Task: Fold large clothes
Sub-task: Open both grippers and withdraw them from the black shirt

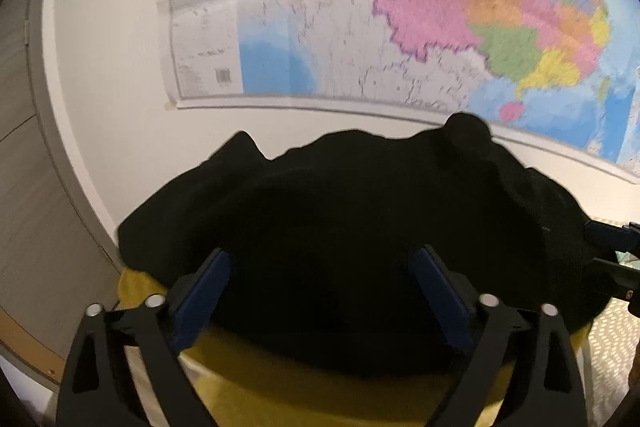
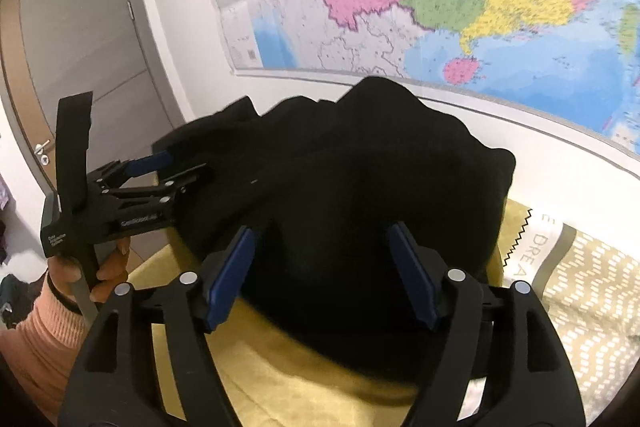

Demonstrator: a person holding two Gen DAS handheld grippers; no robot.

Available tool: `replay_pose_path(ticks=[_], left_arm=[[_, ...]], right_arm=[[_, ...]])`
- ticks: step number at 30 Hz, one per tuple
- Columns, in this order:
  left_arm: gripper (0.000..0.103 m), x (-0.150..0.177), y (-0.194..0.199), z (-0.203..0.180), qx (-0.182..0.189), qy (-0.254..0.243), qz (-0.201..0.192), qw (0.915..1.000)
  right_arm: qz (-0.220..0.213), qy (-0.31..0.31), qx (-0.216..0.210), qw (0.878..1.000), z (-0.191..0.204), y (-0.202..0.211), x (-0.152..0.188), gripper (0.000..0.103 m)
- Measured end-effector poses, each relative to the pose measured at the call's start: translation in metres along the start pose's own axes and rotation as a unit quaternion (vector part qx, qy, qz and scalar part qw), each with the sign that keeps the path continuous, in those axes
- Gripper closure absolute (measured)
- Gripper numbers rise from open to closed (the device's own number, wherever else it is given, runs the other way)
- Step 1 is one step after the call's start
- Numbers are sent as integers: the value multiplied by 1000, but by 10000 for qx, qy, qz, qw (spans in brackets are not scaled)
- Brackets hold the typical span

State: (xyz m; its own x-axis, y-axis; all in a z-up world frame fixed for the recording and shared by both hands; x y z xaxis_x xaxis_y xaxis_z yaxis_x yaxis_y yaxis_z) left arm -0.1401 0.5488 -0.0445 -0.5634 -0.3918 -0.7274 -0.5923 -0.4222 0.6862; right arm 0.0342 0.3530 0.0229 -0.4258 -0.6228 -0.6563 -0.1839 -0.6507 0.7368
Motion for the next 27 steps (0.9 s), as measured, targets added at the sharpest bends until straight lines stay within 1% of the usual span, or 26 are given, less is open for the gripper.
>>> replay_pose_path(ticks=[1, 2, 4, 5, 6, 7, 10, 12, 17, 20, 27], left_arm=[[9, 6, 9, -1, 13, -20, -118, 9999], [7, 10, 15, -2, 34, -22, -161, 9999], [7, 22, 26, -4, 38, 39, -251, 9997], [7, 29, 30, -6, 43, 46, -272, 9996], [7, 34, 32, -7, 4, 73, -269, 9996], [7, 41, 34, -8, -26, 137, -251, 9996], [7, 56, 37, -13, 69, 200, -127, 9997], [7, 68, 41, -16, 7, 285, -105, 9995], [7, 94, 52, -22, -15, 380, -42, 9993], [7, 104, 58, -23, -17, 455, -12, 9990], [7, 120, 75, -30, -170, 452, -53, 9988]], right_arm=[[-52, 28, 26, 10000, 2, 4, 2, 28], [-93, 61, 82, 9999, 4, 7, 6, 23], [-162, 115, 145, 9997, 11, 13, 14, 20], [-143, 176, 128, 9997, 16, 14, 19, 10], [-126, 201, 144, 9996, 19, 15, 23, 5], [-159, 189, 228, 9994, 22, 17, 28, 6], [-157, 262, 309, 9991, 33, 21, 43, 6], [-193, 303, 381, 9986, 38, 25, 52, 6], [-210, 337, 536, 9978, 46, 34, 72, 6], [-224, 357, 623, 9972, 51, 38, 83, 6], [-124, 267, 603, 9977, 55, 37, 104, 6]])
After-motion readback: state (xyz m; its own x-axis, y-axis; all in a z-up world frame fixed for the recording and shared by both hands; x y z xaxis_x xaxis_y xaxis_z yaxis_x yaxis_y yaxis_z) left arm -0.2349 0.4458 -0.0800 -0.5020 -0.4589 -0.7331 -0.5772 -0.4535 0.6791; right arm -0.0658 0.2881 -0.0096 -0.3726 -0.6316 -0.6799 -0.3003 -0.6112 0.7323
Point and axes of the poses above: each gripper's, at about its wrist camera, not at the fingertips, and y roughly against the way its jaws point, z to its left, x to its underside, the point moved 5 cm from there along -y, roughly the way its jaws point, and after that the axes turned 13 degrees about z, right-handed, at the moved point
